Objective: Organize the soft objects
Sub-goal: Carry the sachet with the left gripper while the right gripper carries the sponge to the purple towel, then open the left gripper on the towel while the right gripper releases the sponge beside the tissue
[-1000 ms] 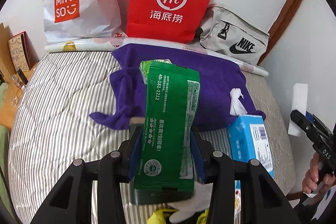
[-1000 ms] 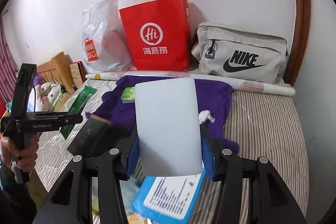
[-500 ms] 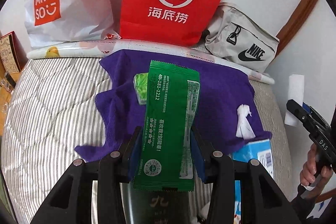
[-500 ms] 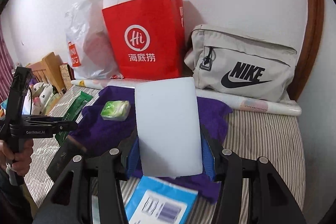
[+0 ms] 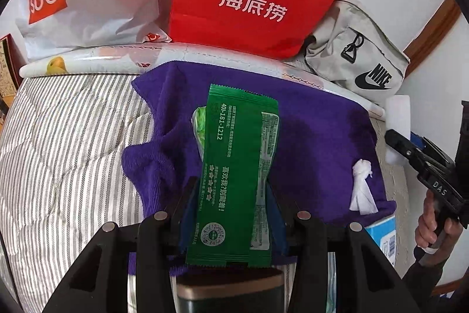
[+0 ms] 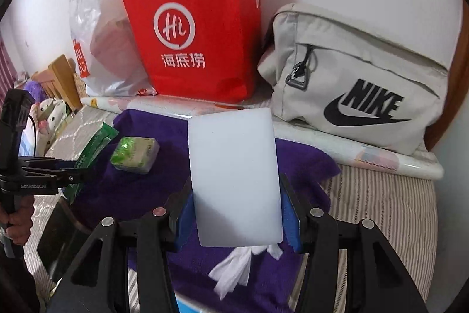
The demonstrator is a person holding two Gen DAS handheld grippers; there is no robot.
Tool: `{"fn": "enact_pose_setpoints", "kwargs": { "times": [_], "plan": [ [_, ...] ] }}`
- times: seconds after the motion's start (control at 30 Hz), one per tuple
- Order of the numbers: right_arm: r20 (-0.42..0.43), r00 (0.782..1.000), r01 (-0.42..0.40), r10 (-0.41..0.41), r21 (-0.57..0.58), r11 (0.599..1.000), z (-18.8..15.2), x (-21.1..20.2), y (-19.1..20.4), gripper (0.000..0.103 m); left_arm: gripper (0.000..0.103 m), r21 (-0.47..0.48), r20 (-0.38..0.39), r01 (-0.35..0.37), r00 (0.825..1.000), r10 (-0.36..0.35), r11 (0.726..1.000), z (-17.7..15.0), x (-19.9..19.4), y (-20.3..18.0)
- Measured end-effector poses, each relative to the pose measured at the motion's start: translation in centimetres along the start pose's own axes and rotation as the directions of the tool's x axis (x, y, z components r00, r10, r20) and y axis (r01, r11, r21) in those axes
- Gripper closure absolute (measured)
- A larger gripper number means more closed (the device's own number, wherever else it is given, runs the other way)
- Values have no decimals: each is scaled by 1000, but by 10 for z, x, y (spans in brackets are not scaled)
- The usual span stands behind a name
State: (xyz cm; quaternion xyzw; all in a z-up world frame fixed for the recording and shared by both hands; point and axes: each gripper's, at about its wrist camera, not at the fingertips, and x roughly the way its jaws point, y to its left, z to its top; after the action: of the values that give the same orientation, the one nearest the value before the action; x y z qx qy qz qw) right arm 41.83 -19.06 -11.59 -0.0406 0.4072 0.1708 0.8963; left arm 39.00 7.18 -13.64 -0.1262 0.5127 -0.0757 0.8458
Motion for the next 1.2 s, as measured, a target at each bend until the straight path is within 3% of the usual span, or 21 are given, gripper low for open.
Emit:
{"fn": "enact_pose_setpoints", "kwargs": {
  "times": [0.37,0.5,0.93,1.03,1.1,1.2],
  "plan": [
    [-151,988,8,-11,-22,1000,-2,53,-3,52,61,-24,-32,-18,999,17,1000,6,24,9],
    [-172,985,11,-15,-25,1000,-4,59,-3,52,61,-17,-49,-45,998,44,999,1,32,11],
    [-220,975,29,-35,-34,999,-10,69,-2,51,59,11,-80,-42,996,42,999,-1,38,8],
    [-226,974,26,-35,-45,999,-10,70,0,50,55,19,-91,-42,995,43,999,-1,39,7],
    [-230,973,16,-25,-42,999,-9,71,2,42,49,27,-98,-31,995,33,999,-1,39,5],
    [-222,975,16,-24,-40,999,-8,68,4,37,42,38,-102,-32,994,35,999,-3,38,0]
  ]
}}
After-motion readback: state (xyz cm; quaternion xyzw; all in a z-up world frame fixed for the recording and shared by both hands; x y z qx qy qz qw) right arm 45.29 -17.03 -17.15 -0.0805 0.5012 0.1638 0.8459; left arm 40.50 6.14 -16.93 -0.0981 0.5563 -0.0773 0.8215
